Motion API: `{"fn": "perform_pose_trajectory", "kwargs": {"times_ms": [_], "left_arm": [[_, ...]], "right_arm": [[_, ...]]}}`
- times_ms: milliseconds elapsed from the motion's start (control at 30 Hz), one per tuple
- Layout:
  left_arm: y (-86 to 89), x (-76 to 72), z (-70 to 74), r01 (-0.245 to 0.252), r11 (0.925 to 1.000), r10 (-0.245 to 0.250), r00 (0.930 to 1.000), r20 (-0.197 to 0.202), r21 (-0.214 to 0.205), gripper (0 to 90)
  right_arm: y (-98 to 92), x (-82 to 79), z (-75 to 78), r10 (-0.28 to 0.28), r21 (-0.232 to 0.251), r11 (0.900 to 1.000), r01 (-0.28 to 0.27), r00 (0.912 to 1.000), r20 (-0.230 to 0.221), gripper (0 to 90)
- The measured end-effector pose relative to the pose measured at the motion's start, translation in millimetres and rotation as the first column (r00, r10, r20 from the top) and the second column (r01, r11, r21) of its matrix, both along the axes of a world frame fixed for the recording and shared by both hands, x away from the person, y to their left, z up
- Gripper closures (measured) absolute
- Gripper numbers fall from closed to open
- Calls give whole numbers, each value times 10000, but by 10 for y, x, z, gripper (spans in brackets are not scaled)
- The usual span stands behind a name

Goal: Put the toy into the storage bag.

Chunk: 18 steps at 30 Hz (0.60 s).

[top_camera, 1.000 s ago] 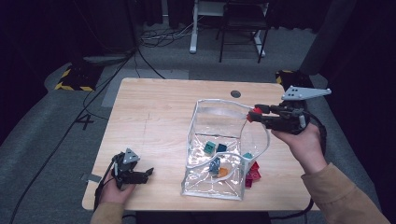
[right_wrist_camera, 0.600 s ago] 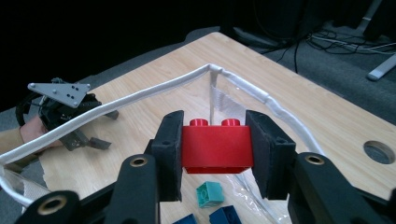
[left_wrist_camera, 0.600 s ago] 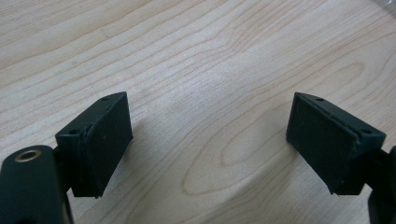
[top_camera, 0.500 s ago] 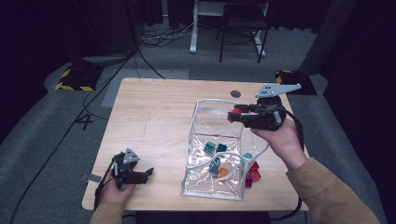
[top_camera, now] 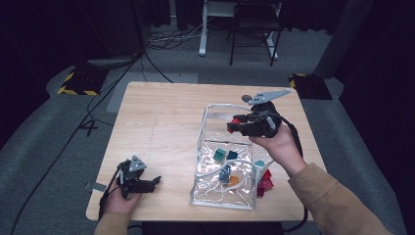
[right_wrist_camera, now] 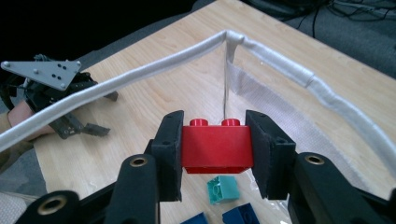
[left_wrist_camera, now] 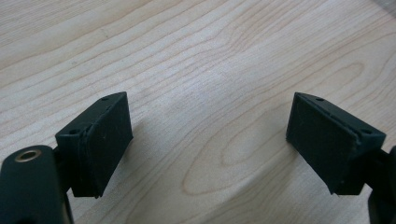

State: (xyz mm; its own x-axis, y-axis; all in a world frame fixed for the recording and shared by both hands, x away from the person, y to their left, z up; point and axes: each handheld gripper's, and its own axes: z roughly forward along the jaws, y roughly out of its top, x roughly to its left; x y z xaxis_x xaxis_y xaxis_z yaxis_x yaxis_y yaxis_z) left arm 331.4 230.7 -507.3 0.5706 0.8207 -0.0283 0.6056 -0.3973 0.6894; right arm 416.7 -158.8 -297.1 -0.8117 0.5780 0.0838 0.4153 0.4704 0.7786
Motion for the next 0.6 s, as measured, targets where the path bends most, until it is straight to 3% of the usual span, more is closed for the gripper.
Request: {"fn": "perform_pose_trajectory", "kwargs": {"times_ms": [333, 433, 600], "left_arm": [[0, 0, 0, -1, 10000, 1, 10000, -1, 1, 145], [0, 0, 0, -2, 10000, 2, 10000, 1, -2, 145], [0, 0, 0, 0, 10000, 0, 10000, -2, -1, 145]], "right_arm": [[88, 20, -118, 170, -677, 9975, -209, 9982, -576, 586], [98, 19, -146, 314, -733, 9966, -363, 9973, -669, 539], [46, -12, -103, 310, -407, 9986, -330, 9984, -471, 504]]}}
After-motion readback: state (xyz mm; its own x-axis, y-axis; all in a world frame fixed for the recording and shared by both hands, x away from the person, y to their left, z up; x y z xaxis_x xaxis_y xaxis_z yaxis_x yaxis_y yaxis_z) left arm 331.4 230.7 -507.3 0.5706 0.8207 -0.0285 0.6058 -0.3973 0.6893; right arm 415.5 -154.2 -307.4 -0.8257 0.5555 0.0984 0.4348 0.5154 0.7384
